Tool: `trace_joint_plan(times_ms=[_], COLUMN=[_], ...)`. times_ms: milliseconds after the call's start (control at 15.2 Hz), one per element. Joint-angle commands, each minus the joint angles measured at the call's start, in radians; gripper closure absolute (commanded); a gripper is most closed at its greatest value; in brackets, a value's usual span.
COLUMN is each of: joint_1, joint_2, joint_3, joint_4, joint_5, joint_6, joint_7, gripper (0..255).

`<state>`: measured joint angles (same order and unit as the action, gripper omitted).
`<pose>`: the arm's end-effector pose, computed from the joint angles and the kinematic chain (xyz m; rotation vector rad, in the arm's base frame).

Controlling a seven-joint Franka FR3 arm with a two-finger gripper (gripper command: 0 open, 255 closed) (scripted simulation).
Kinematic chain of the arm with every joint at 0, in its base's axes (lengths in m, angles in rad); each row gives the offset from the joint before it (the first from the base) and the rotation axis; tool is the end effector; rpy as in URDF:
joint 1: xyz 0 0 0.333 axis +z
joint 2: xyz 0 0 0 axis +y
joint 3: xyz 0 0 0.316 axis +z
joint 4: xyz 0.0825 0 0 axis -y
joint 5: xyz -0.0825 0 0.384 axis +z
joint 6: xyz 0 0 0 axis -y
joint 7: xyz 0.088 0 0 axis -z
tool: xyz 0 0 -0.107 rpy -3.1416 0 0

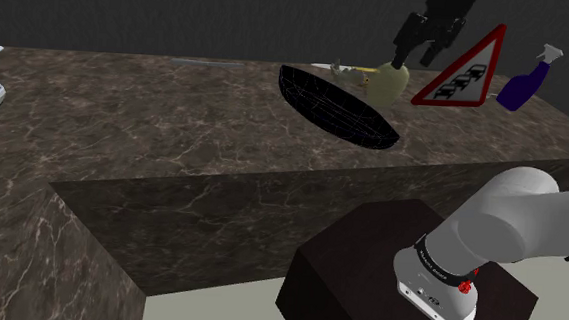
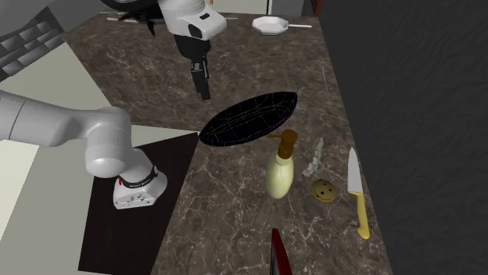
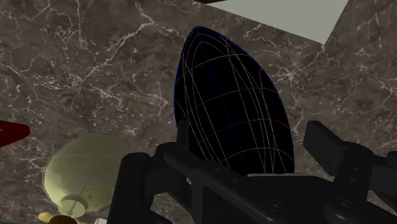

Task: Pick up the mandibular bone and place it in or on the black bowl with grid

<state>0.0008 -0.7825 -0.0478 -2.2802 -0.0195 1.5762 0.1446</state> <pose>0.3084 -0.0222 0.6254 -3.1082 0.2800 -0.1202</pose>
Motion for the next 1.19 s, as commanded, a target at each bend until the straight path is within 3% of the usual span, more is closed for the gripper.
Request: trace_joint_plan(times_ms=[0, 594, 1122], joint_1=[0.000, 0.034, 0.058], joint_2=[0.000, 0.288, 0.600], joint_3=[0.000, -0.161, -0.260], joint_4=[0.000, 0.114, 0.305], joint_5=[0.000, -0.113, -0.138], joint_6=[0.000, 0.108, 0.184], joint_7=[0.000, -0.350, -0.648], gripper=[0, 0, 0])
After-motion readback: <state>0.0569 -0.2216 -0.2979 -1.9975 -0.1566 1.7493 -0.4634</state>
